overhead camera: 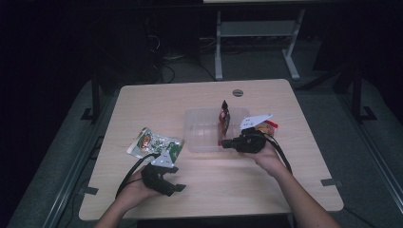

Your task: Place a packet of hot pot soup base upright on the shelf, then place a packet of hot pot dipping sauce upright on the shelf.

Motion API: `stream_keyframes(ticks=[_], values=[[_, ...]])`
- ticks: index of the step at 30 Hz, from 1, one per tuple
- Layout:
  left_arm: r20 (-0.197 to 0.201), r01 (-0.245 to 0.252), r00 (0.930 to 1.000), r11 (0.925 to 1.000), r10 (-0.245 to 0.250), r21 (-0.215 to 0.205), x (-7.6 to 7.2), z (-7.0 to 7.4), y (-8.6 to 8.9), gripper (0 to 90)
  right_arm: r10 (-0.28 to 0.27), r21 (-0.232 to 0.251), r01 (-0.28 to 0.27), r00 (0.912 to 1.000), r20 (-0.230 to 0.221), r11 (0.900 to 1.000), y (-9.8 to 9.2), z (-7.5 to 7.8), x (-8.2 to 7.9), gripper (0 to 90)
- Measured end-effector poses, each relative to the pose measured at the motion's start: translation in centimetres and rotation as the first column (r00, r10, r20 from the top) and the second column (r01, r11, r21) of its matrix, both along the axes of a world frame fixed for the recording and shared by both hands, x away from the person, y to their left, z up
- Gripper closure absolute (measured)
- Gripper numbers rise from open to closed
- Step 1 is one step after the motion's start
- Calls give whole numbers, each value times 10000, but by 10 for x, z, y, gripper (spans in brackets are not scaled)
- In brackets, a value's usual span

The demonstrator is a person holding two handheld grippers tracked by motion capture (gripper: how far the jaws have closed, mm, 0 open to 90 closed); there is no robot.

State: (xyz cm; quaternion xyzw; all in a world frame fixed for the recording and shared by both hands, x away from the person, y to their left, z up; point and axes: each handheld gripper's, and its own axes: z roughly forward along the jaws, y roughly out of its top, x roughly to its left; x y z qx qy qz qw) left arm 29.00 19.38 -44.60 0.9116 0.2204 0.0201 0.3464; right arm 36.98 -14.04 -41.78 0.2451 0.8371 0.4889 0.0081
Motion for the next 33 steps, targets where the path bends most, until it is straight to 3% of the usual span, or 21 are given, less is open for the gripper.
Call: stream_keyframes(ticks=[7, 14, 21, 27, 33], values=[[4, -8, 10000, 10000, 8, -5, 0, 0, 0, 262, -43, -6, 43, 9999, 99, 10000, -3, 3, -2, 895], [-7, -29, 10000, 10000, 29, -2, 0, 0, 0, 262, -299, -21, 299, 9994, 166, 9996, -15, 12, -11, 706], [-1, 5, 10000, 10000, -5, 43, -1, 1, 1, 262, -646, -145, 654, 9967, 496, 9978, -33, 20, -15, 644], [-92, -154, 9998, 9998, 152, -123, -2, 0, 1, 263, -1318, -124, 1327, 9896, 580, 9911, -55, 25, -9, 580], [-110, -121, 9999, 9999, 120, -66, 0, -1, 1, 262, -2087, -338, 2110, 9760, 618, 9769, -80, 23, 0, 560]])
